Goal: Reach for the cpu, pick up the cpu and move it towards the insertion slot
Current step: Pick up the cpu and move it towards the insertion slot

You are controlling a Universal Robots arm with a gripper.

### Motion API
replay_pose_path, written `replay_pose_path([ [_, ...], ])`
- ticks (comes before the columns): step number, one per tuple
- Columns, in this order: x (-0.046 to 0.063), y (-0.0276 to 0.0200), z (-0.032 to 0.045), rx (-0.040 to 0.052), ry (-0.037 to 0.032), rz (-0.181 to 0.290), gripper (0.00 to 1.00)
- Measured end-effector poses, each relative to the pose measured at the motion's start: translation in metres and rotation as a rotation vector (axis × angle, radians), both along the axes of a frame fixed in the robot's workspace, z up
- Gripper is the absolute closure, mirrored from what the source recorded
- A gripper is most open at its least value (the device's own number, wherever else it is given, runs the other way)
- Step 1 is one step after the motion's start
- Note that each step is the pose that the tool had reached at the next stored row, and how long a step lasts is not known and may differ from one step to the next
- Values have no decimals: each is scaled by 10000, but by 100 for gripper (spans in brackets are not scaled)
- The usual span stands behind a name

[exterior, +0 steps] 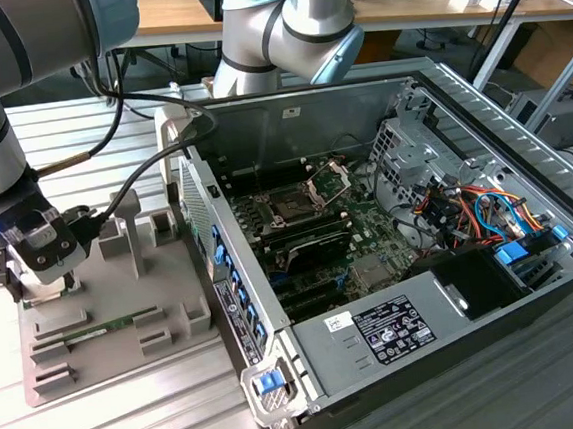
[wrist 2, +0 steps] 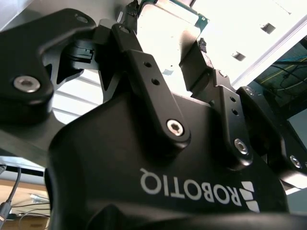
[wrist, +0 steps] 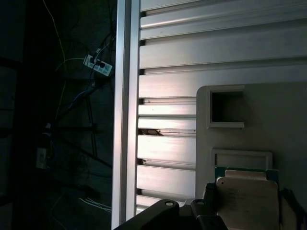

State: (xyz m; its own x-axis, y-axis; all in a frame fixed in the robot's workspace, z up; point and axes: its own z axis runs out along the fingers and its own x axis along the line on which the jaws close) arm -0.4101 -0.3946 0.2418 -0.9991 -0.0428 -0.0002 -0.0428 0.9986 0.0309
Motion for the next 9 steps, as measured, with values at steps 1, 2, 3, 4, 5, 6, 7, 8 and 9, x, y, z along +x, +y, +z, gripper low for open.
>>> replay_pose_path([
  [1, 0, 0, 1, 0, 0, 0, 45],
  [2, 0, 0, 4, -1, 1, 0, 45],
  [3, 0, 0, 7, 0, 1, 0, 45],
  [4, 0, 0, 9, -1, 1, 0, 45],
  [5, 0, 0, 11, -1, 1, 0, 45],
  [6, 0, 0, 16, -1, 0, 0, 45],
  [7, 0, 0, 18, 0, 0, 0, 45],
  [8, 0, 0, 20, 0, 0, 0, 45],
  [9, 0, 0, 22, 0, 0, 0, 45],
])
